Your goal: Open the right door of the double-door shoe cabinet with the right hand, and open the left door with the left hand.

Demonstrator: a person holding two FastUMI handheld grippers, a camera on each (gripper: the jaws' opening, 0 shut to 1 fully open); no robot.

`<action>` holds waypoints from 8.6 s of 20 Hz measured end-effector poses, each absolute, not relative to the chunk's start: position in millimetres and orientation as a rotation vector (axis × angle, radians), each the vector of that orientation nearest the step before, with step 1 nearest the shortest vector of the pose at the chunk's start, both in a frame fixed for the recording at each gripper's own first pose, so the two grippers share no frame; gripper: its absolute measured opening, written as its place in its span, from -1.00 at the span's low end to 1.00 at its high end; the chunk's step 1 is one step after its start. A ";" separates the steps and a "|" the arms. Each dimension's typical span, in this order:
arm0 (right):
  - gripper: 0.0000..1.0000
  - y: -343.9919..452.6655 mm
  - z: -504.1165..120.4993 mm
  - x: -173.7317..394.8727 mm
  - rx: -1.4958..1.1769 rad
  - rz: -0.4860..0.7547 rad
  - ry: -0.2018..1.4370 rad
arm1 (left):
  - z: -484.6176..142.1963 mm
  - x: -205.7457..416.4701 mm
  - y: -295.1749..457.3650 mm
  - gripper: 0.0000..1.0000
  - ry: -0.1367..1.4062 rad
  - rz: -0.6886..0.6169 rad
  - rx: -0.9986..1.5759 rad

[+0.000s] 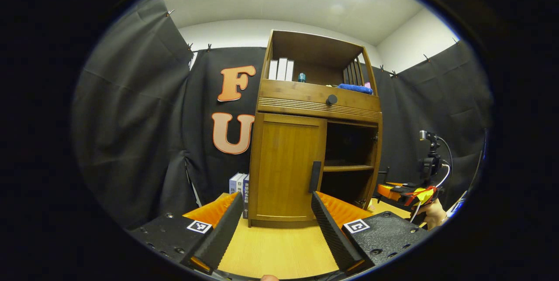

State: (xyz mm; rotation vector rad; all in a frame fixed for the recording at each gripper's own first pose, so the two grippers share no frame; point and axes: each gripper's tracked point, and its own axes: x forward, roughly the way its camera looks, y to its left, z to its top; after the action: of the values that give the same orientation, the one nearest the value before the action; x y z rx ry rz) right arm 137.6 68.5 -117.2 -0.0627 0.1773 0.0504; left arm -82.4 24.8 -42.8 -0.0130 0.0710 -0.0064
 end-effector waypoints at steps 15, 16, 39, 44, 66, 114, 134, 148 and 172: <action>-0.77 22.4 -111.1 117.0 -0.087 -0.007 0.173 | -45.3 -77.0 -10.9 0.94 0.077 -0.058 -0.017; -0.77 18.8 -109.4 117.4 -0.090 -0.008 0.169 | -46.3 -75.9 -13.9 0.94 0.080 -0.061 -0.015; -0.84 -29.8 -103.3 116.4 -0.037 0.015 0.127 | -61.4 -39.5 -66.9 0.89 0.108 -0.051 -0.001; -0.84 -42.8 -104.9 112.6 -0.036 0.013 0.118 | -59.2 -34.8 -82.8 0.89 0.103 -0.053 -0.008; -0.56 -71.9 -89.9 83.5 0.010 -0.139 0.073 | -98.9 66.5 -105.3 0.83 0.127 -0.027 0.056; 0.97 -75.0 -76.8 78.5 0.001 -0.180 0.025 | -185.3 259.3 -107.9 -0.51 0.176 -0.117 0.089; 0.97 -64.7 -72.7 72.4 -0.039 -0.145 0.008 | -165.5 171.0 -87.2 -0.74 0.184 -0.219 0.048; 0.80 -53.0 -73.1 73.5 -0.046 -0.106 0.008 | -151.0 116.6 -43.7 -0.75 0.174 -0.214 0.067; 0.97 -36.9 -81.2 70.5 -0.061 -0.027 0.046 | -137.9 63.9 47.7 -0.87 0.162 -0.102 0.098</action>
State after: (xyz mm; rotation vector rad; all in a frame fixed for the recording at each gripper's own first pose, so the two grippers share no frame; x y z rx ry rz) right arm 70.5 -36.9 -81.2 -0.0609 0.0459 -0.0270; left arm 63.9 47.7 -137.9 0.0980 0.1617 -0.1022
